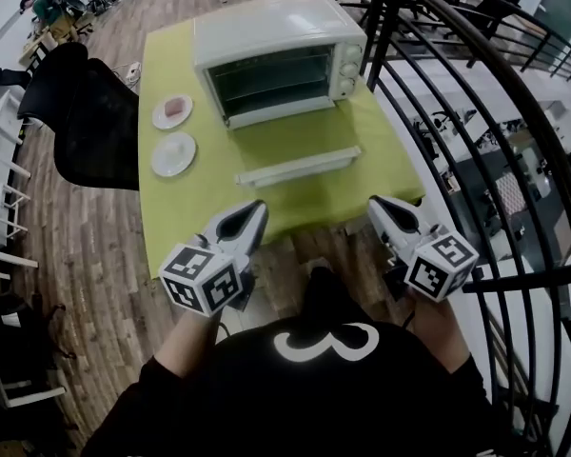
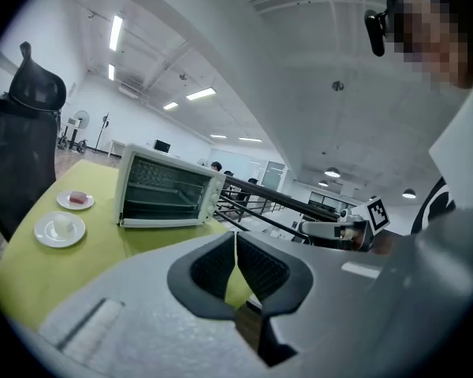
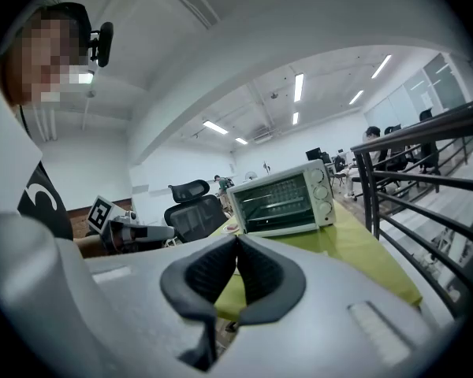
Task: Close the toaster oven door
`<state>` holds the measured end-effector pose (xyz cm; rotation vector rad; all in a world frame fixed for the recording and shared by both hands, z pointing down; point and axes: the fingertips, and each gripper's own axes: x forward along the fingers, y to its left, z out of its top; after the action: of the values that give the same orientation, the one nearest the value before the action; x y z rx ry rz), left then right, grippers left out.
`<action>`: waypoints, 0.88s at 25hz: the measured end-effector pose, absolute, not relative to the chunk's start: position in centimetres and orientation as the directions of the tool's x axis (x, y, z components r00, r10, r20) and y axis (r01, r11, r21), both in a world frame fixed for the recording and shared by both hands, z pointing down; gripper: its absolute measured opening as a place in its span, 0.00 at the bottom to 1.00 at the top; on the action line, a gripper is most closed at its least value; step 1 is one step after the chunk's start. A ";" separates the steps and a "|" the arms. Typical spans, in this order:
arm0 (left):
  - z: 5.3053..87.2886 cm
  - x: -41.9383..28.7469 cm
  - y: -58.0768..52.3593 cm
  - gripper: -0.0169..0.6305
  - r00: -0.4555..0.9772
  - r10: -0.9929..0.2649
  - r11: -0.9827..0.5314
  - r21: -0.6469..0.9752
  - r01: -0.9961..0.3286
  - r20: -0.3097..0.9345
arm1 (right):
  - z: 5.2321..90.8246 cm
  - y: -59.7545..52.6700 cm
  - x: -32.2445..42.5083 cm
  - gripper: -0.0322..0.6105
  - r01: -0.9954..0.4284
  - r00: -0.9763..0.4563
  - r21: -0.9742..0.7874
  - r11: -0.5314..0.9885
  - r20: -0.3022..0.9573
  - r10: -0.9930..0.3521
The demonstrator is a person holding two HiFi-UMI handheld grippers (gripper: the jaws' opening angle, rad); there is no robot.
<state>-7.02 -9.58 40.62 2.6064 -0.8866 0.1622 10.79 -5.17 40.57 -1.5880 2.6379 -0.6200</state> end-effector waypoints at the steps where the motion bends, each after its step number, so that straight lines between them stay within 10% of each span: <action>1: 41.1 -7.2 -10.1 0.05 0.786 -0.572 -0.719 0.317 -0.618 0.235 | 41.2 -5.8 11.1 0.05 -0.846 -0.491 -0.343 0.408 0.204 -0.847; 13: 47.5 -9.5 -16.7 0.05 0.647 -0.663 -0.577 0.293 -0.762 0.376 | 48.0 -14.8 14.4 0.05 -0.823 -0.544 -0.393 0.411 0.332 -0.771; 22: 53.4 -10.7 -19.2 0.21 0.568 -0.661 -0.483 0.301 -0.822 0.490 | 54.6 -18.6 16.3 0.26 -0.847 -0.523 -0.377 0.374 0.472 -0.710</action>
<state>-10.67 -19.24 53.40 2.2960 -1.1869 0.4223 16.28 -18.59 54.57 -1.6116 2.7874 -1.0084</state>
